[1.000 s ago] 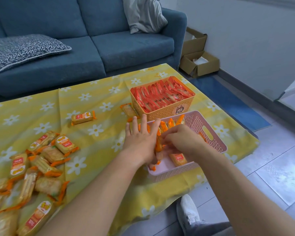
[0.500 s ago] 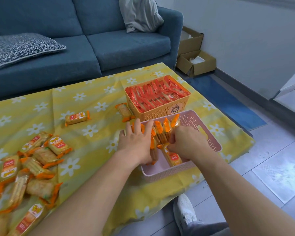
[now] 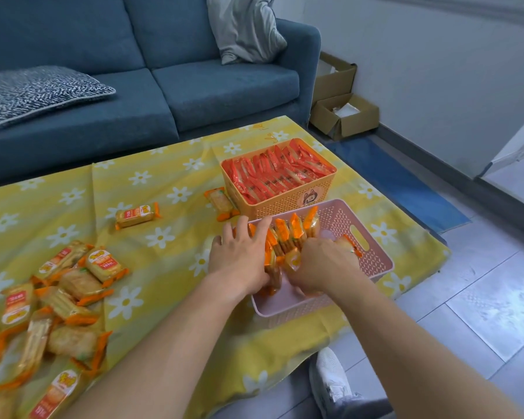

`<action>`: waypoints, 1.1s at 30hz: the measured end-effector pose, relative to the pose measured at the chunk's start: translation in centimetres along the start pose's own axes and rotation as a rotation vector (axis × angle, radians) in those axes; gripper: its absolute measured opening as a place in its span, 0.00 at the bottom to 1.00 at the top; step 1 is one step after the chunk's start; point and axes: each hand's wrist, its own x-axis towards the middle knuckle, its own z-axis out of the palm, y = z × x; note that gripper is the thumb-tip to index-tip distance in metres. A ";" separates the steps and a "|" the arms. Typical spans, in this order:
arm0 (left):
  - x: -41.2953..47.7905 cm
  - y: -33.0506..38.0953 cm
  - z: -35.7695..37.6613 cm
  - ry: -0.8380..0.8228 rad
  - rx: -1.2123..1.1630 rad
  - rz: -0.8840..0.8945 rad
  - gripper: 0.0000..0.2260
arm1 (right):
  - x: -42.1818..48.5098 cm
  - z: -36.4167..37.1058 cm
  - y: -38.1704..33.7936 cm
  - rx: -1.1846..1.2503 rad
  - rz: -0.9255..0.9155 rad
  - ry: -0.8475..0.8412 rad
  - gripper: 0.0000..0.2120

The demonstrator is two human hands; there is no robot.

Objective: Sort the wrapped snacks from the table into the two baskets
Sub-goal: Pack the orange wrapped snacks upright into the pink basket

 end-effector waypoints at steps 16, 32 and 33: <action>0.4 0.2 0.1 0.172 -0.084 0.251 0.21 | 1.9 -0.3 3.6 0.350 -0.027 0.077 0.11; 0.5 0.4 0.0 0.140 -0.112 0.204 0.20 | 1.4 -2.6 6.6 0.460 -0.077 0.061 0.05; 0.4 0.4 0.0 0.140 -0.114 0.204 0.20 | 1.1 -2.6 6.6 0.538 -0.097 0.000 0.07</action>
